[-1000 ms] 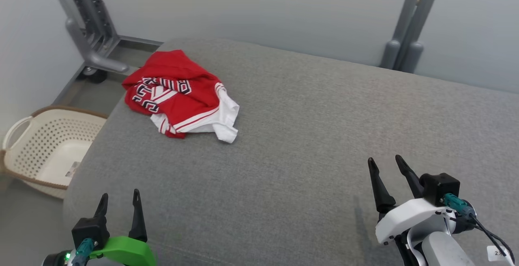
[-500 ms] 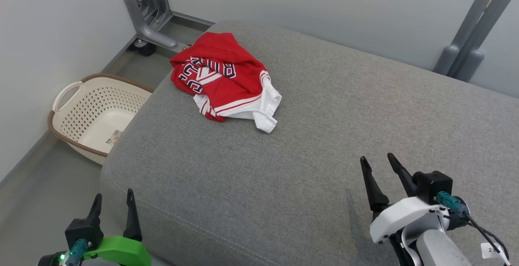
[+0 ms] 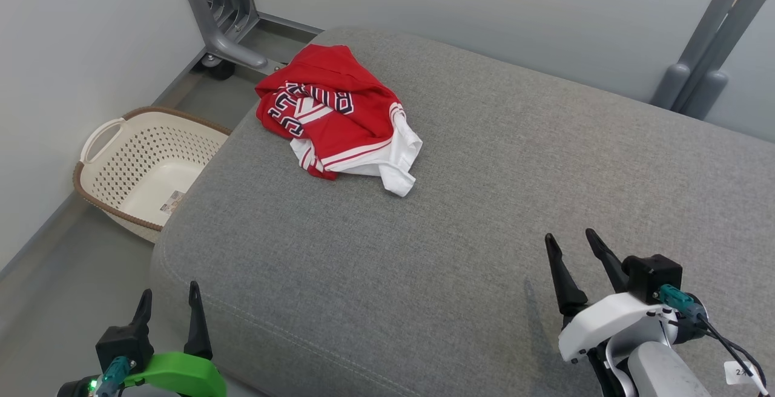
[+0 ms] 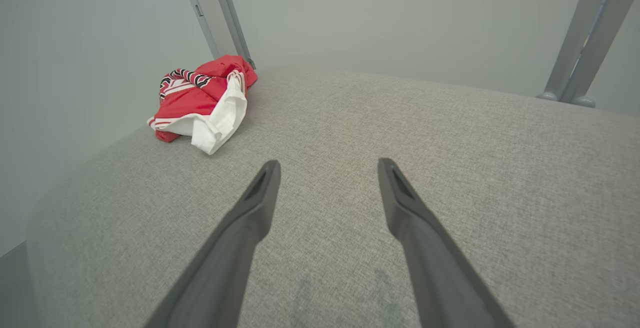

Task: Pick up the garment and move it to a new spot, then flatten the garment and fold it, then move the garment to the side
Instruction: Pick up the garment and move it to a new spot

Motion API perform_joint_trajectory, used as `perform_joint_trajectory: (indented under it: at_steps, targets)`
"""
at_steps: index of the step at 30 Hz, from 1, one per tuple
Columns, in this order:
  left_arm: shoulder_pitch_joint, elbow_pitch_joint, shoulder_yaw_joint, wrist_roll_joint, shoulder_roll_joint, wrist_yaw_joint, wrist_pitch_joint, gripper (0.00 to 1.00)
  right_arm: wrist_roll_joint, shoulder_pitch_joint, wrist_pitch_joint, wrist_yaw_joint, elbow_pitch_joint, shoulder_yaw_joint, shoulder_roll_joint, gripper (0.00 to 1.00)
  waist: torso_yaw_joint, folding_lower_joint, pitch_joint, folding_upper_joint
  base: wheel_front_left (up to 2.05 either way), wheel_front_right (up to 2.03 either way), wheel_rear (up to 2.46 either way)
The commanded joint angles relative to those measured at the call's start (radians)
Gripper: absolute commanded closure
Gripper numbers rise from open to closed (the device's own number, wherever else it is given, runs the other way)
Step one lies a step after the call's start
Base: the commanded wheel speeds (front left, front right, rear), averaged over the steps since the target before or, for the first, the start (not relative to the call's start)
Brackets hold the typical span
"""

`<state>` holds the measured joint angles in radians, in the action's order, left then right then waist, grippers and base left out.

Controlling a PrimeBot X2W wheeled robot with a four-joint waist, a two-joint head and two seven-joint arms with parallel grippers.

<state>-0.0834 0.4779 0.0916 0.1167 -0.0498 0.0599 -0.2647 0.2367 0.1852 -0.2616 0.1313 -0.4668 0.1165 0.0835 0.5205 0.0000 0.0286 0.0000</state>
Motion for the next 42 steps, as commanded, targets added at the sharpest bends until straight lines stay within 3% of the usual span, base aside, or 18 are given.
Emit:
perform_joint_trajectory:
  at_steps: [1,14,21,27,35,42]
  targets:
    - [-0.008,-0.002,0.001,0.004,-0.002,-0.008,0.001,0.00,0.007,0.000,-0.004,-0.001,-0.003,-0.001,0.004,0.00,0.000,0.0000,0.001,0.0000,0.00,0.00,0.00]
    - [-0.023,-0.008,-0.016,0.010,-0.002,-0.006,0.001,0.00,0.014,-0.001,-0.004,-0.001,-0.006,-0.002,0.006,0.00,-0.006,0.0000,0.008,0.0000,0.00,0.00,0.00]
    - [-0.057,-0.007,-0.020,-0.001,-0.002,0.006,0.001,0.00,0.007,0.015,-0.004,-0.001,0.005,0.006,0.016,0.00,-0.050,0.0000,0.034,0.0000,0.00,0.00,0.00]
    - [-0.144,0.041,-0.021,0.019,-0.014,0.042,0.001,0.00,-0.006,0.047,-0.004,-0.001,0.014,0.035,0.038,0.00,-0.111,0.0000,0.080,0.0000,0.00,0.00,0.00]
    - [-0.323,0.160,-0.066,0.045,-0.091,0.070,0.001,0.00,-0.003,0.094,-0.004,-0.001,0.036,0.048,0.075,0.00,-0.198,0.0000,0.149,0.0000,0.00,0.00,0.00]
    - [-0.509,0.274,-0.218,0.159,-0.215,0.071,0.035,0.00,-0.005,0.124,-0.004,-0.001,0.050,0.055,0.094,0.00,-0.283,0.0000,0.208,0.0000,0.00,0.00,0.00]
